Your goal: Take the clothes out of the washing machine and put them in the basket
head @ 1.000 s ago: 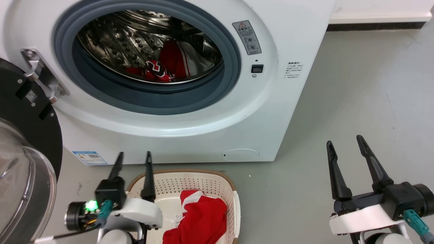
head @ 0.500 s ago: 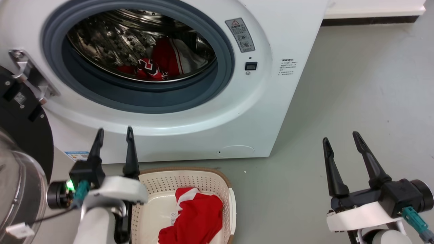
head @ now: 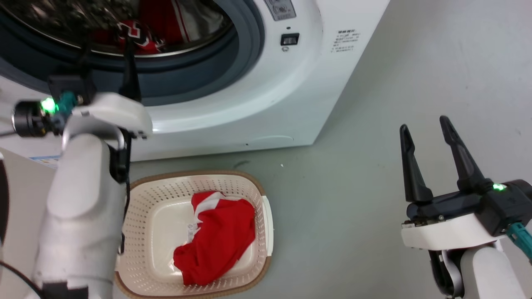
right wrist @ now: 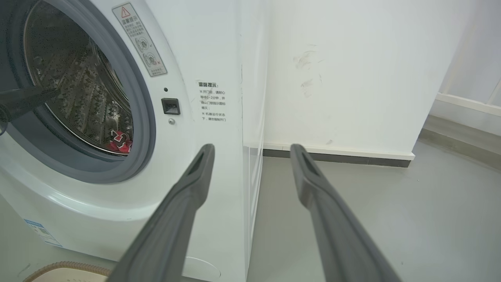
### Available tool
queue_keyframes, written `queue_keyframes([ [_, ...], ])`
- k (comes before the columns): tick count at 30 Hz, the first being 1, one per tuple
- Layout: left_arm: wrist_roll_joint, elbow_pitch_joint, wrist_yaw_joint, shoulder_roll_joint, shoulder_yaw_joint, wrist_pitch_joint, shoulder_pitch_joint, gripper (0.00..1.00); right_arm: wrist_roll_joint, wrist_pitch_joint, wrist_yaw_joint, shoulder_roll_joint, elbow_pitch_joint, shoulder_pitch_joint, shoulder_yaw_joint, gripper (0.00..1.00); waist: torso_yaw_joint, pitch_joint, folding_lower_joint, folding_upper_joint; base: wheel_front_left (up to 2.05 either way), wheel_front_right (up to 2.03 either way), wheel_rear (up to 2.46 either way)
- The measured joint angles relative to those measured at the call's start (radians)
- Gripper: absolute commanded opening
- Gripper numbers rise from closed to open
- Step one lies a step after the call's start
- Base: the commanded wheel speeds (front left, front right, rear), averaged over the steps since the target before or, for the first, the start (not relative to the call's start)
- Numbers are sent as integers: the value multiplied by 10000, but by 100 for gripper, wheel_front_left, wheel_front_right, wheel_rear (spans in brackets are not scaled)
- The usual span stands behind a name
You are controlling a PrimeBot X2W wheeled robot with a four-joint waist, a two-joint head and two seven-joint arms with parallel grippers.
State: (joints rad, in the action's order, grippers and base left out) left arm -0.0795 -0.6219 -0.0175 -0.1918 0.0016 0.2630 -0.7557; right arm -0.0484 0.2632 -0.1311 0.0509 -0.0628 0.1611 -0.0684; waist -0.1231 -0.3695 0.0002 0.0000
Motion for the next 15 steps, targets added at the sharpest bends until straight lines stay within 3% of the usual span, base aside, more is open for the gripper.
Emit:
queue_keyframes([
  [7,314,-2176,-173,-662,-278,-711,-2579,100,-232,0,0,2,-140,487,86,100,-410,-1089,0,0,0,0,0],
  [15,740,-4092,-535,-1396,-853,-2585,-4979,100,-407,0,0,2,-276,932,272,100,-762,-2173,1,0,0,0,0],
])
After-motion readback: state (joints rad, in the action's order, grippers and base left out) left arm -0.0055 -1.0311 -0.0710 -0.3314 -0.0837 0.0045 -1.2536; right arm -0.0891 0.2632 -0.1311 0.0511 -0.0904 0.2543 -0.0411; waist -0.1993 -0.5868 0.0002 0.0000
